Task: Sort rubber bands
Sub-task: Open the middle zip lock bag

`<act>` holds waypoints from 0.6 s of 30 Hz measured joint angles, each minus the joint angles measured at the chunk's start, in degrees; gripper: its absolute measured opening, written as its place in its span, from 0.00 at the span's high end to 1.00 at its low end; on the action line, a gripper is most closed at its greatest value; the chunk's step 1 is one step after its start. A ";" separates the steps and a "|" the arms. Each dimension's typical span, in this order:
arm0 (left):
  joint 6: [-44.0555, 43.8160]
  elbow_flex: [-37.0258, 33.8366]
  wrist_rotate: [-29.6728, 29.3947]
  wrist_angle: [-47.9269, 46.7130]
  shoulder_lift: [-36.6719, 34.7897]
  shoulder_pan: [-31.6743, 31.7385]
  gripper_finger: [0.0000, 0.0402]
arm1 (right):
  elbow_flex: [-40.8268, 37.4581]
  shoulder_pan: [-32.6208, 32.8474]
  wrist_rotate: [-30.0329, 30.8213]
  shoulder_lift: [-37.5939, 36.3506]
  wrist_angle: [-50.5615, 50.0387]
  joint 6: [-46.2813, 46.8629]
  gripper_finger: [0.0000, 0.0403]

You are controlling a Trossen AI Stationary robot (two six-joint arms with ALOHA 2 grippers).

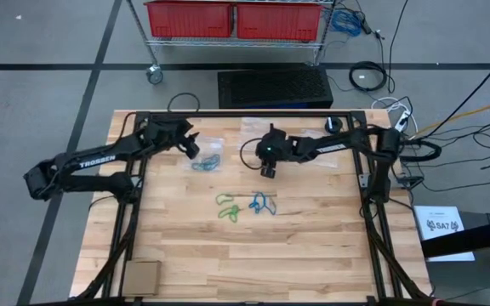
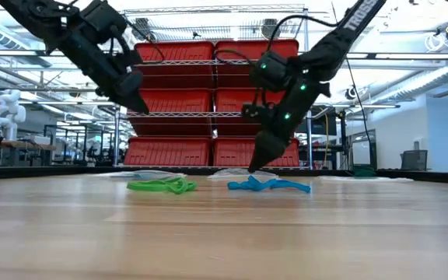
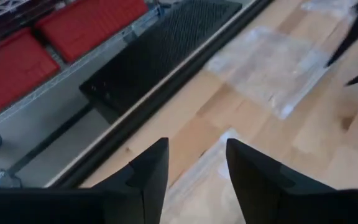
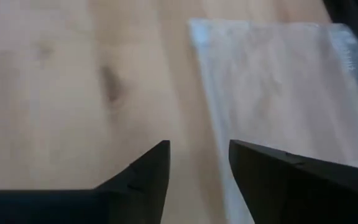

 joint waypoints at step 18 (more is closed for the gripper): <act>1.59 0.47 12.70 0.24 -0.55 -0.37 0.58 | 19.53 0.04 -1.00 6.02 -32.40 0.70 0.98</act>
